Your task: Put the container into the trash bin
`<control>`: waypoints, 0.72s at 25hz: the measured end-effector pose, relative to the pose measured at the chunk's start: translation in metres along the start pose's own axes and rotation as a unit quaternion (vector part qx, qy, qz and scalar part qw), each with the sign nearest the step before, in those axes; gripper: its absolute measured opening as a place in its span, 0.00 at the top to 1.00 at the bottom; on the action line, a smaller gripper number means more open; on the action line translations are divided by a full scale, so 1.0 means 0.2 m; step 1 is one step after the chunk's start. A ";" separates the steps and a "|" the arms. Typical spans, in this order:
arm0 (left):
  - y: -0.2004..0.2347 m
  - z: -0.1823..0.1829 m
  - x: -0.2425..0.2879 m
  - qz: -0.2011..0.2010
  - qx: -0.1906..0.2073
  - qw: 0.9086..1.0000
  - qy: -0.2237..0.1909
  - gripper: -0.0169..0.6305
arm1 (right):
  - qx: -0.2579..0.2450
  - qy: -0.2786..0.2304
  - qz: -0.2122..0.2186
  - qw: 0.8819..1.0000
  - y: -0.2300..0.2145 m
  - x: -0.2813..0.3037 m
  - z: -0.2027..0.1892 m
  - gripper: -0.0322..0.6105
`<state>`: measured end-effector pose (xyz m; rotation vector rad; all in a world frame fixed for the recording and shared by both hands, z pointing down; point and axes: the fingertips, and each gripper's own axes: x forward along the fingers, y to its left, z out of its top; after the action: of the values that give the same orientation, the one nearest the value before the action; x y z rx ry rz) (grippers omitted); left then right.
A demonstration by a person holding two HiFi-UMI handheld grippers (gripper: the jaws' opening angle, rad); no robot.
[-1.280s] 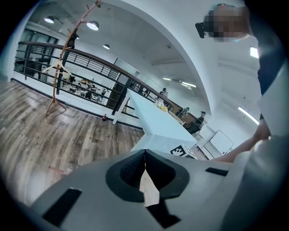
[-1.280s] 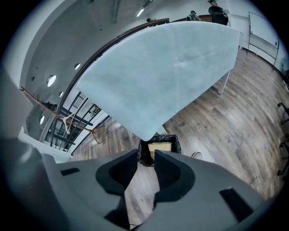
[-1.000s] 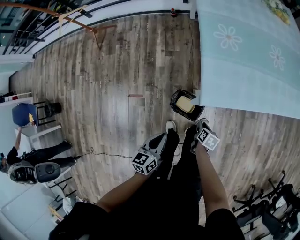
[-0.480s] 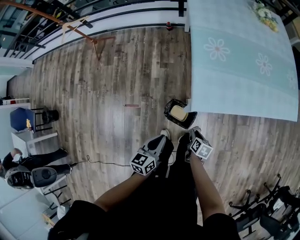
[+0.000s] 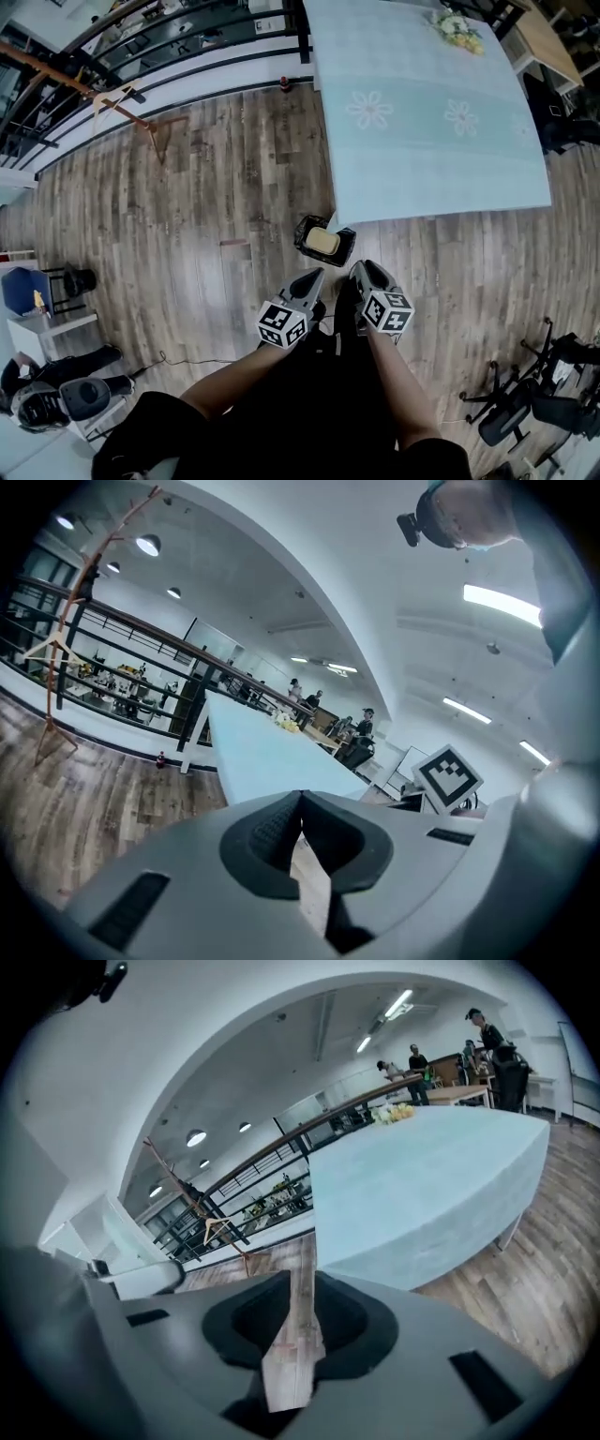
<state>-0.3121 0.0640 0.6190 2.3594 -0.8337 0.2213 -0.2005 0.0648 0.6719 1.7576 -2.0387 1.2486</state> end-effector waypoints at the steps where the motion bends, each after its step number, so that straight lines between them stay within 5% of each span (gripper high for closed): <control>1: -0.05 0.01 0.02 -0.010 0.000 1.000 -0.002 0.95 | -0.010 -0.013 0.002 1.000 0.02 -0.05 0.05 0.81; 6: -0.25 0.03 0.17 -0.044 0.009 0.999 -0.015 0.95 | -0.063 -0.053 0.009 0.997 0.00 -0.25 0.21 0.88; 11: -0.57 0.04 0.35 -0.070 0.069 0.995 -0.007 0.95 | -0.061 -0.074 0.016 0.995 -0.15 -0.45 0.30 0.88; 14: -0.75 0.12 0.48 -0.051 0.086 0.995 -0.026 0.95 | -0.037 -0.083 0.049 0.995 -0.25 -0.62 0.40 0.88; 18: -0.98 0.14 0.66 -0.017 0.078 0.996 -0.043 0.95 | -0.085 -0.113 0.075 0.987 -0.42 -0.86 0.54 0.88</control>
<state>-0.0895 0.0988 0.5432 2.5421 -0.8441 0.1769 -0.0364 0.1225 0.5370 1.7627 -2.3640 0.9141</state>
